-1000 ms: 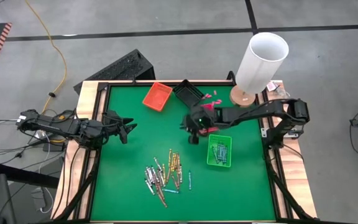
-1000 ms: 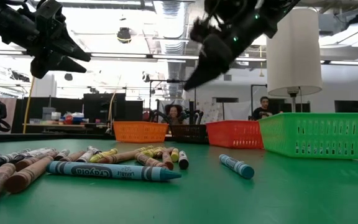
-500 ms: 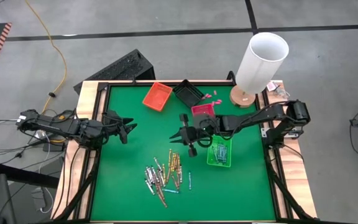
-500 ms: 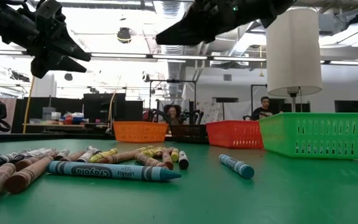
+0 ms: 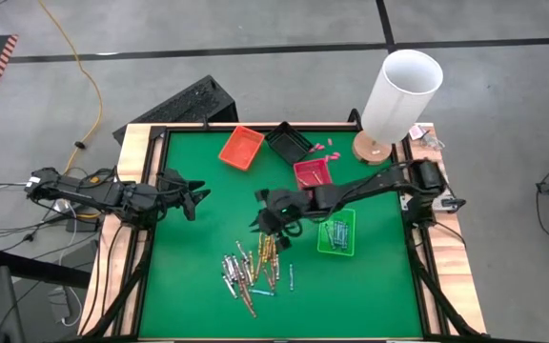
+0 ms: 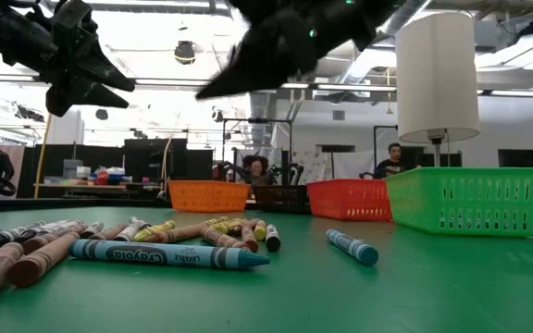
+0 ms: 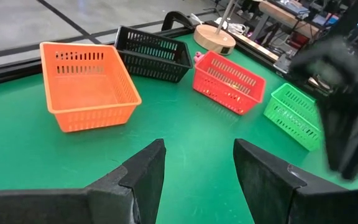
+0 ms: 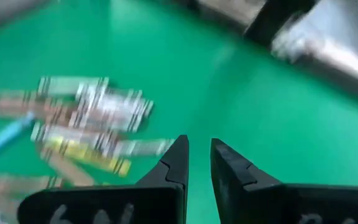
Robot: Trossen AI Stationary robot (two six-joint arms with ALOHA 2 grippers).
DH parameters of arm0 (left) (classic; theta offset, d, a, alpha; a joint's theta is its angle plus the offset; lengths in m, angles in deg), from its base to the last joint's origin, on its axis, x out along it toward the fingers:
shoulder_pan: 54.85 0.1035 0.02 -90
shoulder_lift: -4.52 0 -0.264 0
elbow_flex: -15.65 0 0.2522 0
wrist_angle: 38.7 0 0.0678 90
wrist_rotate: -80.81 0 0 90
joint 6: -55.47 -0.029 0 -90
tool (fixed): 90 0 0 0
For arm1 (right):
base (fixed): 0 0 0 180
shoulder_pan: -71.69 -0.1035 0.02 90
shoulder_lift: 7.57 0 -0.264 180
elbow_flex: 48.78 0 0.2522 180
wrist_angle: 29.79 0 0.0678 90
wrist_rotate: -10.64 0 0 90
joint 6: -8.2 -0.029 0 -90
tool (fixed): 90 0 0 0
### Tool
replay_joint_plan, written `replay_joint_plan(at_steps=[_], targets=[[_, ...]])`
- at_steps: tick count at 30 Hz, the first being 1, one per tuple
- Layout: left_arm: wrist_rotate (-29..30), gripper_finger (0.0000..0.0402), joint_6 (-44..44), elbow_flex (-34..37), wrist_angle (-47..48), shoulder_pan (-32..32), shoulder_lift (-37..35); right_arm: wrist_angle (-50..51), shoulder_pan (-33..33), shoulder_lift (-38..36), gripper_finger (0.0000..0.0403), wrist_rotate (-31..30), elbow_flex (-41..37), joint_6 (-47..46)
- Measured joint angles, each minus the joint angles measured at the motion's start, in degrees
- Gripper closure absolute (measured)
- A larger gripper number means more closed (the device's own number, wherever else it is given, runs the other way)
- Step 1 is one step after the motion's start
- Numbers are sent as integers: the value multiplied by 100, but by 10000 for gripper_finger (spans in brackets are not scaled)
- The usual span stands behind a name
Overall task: Sort crayons
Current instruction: Put the yellow crayon into the red bin
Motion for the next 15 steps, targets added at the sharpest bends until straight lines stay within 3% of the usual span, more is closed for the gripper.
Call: replay_joint_plan(at_steps=[8,15], targets=[[0,221,-159,0,4,2,-2,2583,-14,859,341,337,1609,975],[-1,221,-164,0,36,1,-1,2900,-104,1462,342,263,2089,2517]])
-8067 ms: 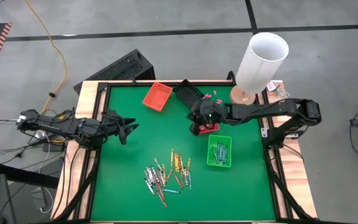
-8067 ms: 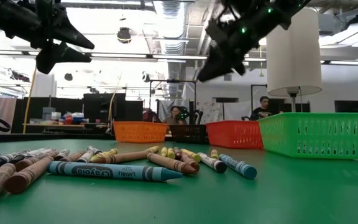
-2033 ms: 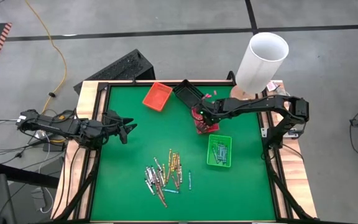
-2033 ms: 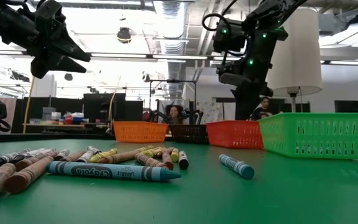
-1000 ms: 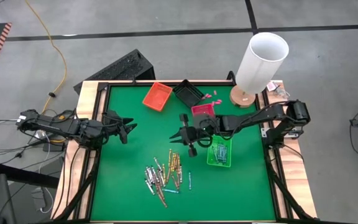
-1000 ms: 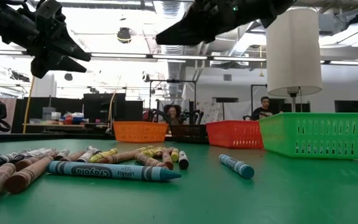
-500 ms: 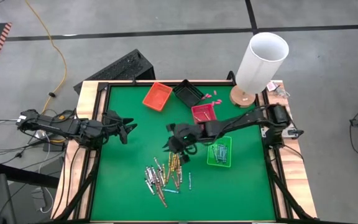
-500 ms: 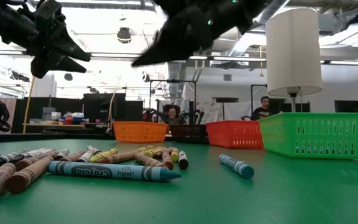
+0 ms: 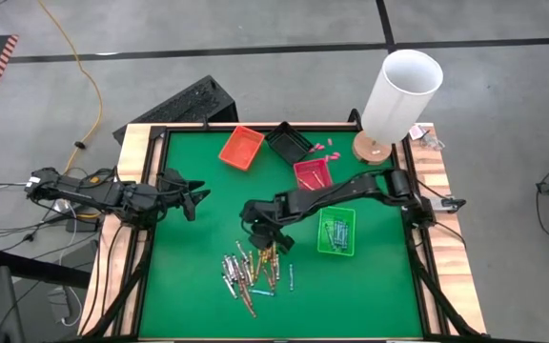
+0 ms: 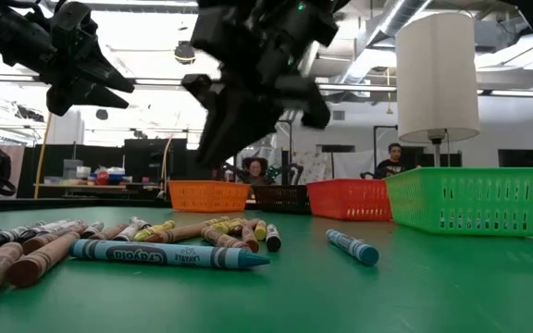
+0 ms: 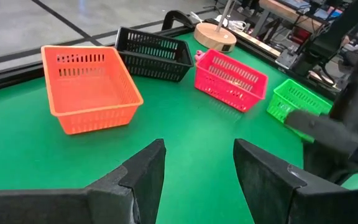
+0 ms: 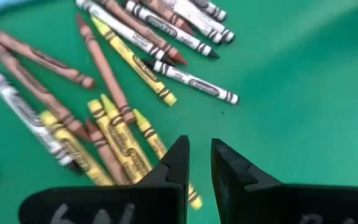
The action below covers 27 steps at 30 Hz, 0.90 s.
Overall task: Sort crayons
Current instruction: Put the yellow crayon into the red bin
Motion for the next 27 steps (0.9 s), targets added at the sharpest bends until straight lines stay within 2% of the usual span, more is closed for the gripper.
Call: replay_joint_plan(at_steps=[15,27], targets=[[7,221,-58,0,60,-1,1,232,-22,188,342,-23,100,1091],[14,221,-49,0,60,0,1,145,27,186,342,-31,-88,1467]])
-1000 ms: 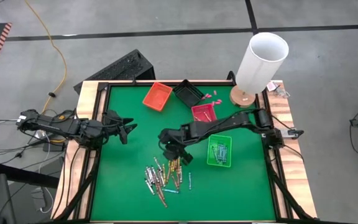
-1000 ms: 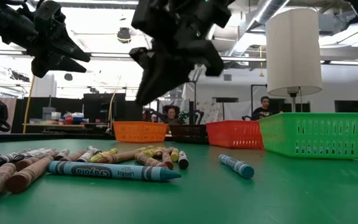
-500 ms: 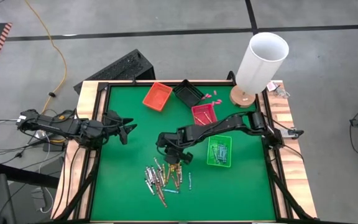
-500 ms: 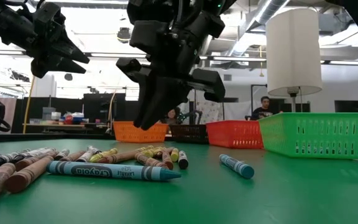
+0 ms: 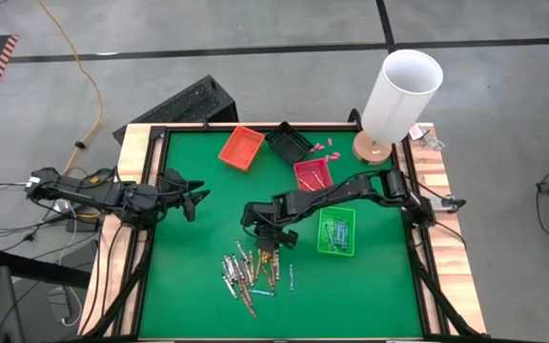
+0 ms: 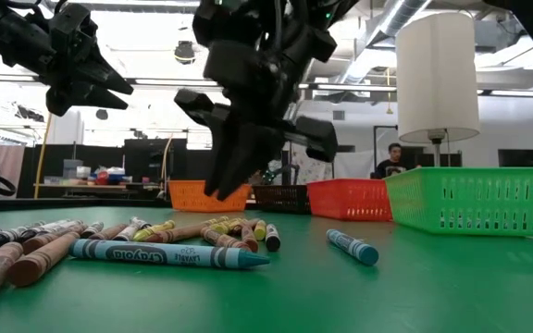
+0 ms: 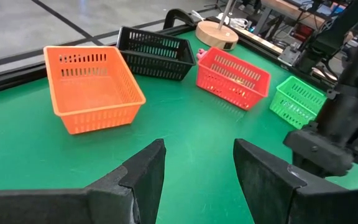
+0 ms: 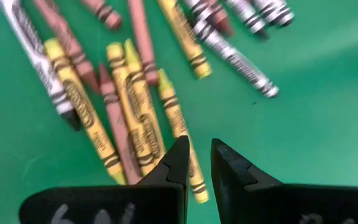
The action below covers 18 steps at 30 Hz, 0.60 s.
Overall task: Sort crayons
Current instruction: Put the yellow crayon into the red bin
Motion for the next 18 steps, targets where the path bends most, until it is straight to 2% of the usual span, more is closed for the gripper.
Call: replay_joint_plan(at_steps=[10,18], targets=[[2,221,92,0,-2,-1,0,-197,32,1,342,1,-2,102],[7,221,136,0,-2,0,-1,-277,32,401,342,-103,8,474]])
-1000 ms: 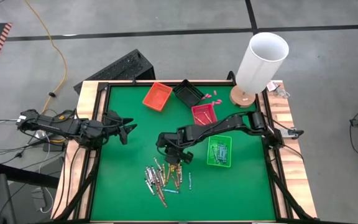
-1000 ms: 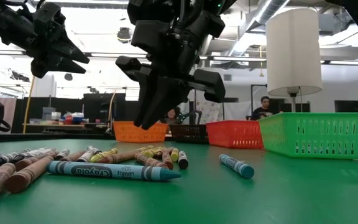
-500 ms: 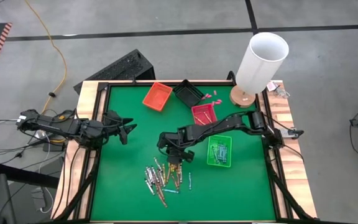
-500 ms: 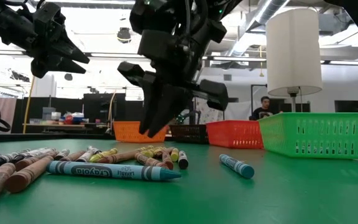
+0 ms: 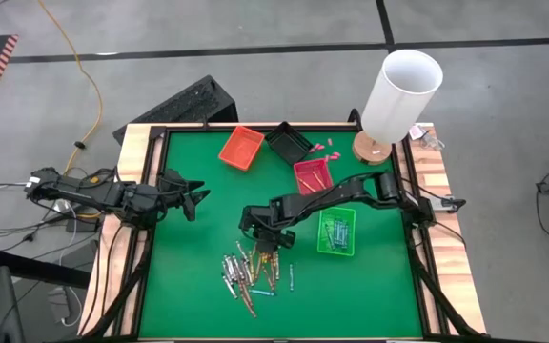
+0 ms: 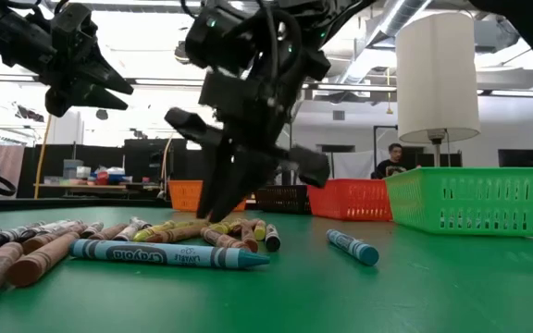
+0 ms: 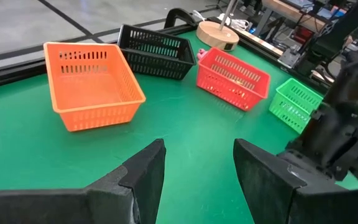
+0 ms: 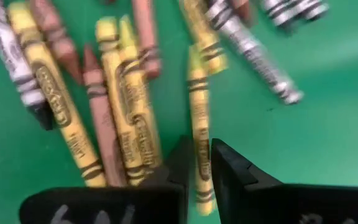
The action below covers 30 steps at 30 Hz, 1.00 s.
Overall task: Sort crayons
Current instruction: Put the yellow crayon into the red bin
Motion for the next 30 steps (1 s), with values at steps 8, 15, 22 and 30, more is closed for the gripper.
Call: replay_joint_plan(at_steps=[8,15,22,30], targets=[[-2,221,0,0,14,0,-1,30,-15,113,342,-252,19,34],[-2,221,0,0,20,1,-1,159,9,84,359,-293,8,-579],[-2,221,0,0,20,1,1,159,11,82,398,-300,8,-1421],[80,221,7,0,20,0,-1,162,11,84,400,-300,1,-2359]])
